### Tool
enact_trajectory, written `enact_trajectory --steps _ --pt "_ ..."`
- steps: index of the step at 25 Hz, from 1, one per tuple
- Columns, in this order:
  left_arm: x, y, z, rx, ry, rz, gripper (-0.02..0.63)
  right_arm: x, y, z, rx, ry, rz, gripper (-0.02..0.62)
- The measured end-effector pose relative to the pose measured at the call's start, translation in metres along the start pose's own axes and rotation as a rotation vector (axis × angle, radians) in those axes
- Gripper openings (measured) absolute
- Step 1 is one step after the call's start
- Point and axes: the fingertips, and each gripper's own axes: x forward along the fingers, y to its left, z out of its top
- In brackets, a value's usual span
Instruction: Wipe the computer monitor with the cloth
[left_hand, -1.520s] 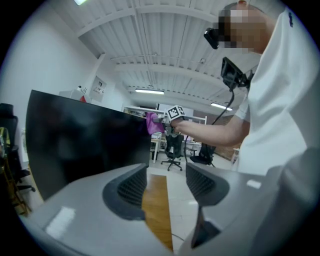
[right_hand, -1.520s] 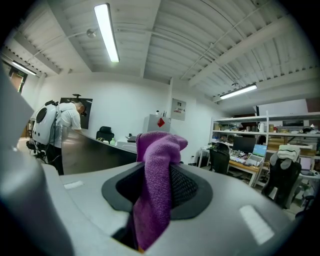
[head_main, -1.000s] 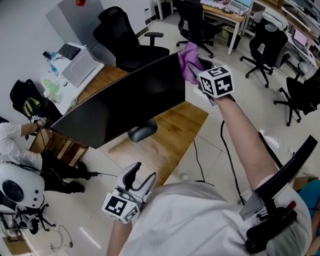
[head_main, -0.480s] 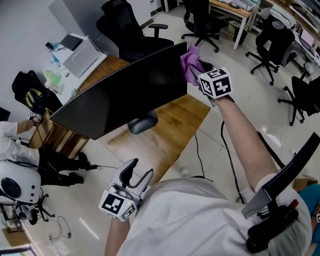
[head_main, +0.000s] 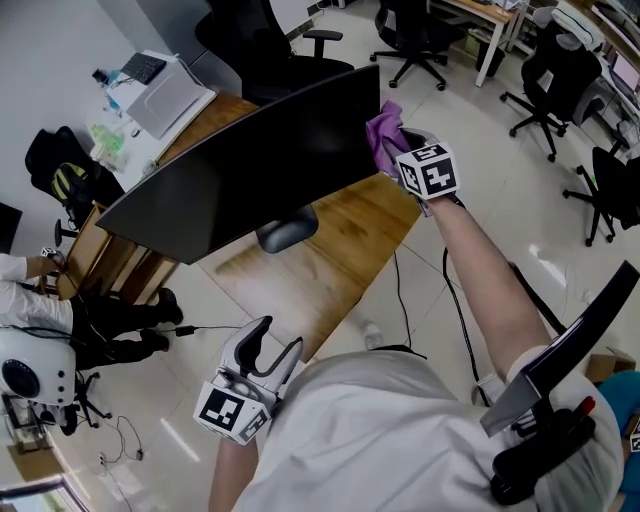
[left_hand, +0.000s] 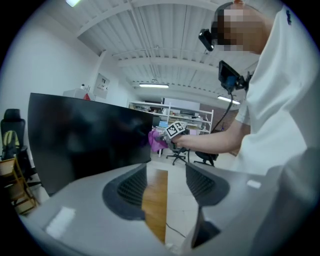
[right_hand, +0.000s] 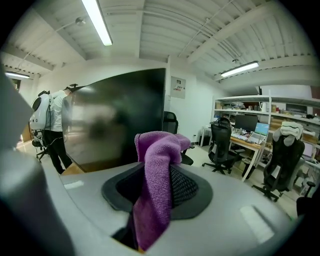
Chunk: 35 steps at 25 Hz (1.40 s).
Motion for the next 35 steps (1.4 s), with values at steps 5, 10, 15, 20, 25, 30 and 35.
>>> enact_trajectory --steps 5,10,15,20,25,30,35 --pt "-0.004 -0.001 -0.004 -0.003 0.014 0.025 0.264 0.015 0.003 -0.037 0.013 0.057 0.01 0.13" --pt "-0.008 -0.002 -0.01 -0.017 0.033 0.042 0.264 0.031 0.01 -0.075 0.016 0.119 0.025 0.13" --pt "-0.01 -0.001 -0.012 -0.029 0.048 0.056 0.264 0.045 0.013 -0.107 0.028 0.173 0.026 0.13" --pt "-0.013 0.002 -0.015 -0.04 0.06 0.071 0.264 0.056 0.015 -0.136 0.046 0.233 0.022 0.13" --pt "-0.015 0.002 -0.017 -0.048 0.068 0.084 0.264 0.061 0.018 -0.148 0.052 0.249 0.028 0.13" --pt "-0.017 -0.001 -0.022 -0.051 0.08 0.087 0.264 0.066 0.02 -0.173 0.075 0.299 0.027 0.13" --pt "-0.018 -0.002 -0.024 -0.052 0.089 0.081 0.264 0.068 0.022 -0.194 0.105 0.344 0.014 0.13"
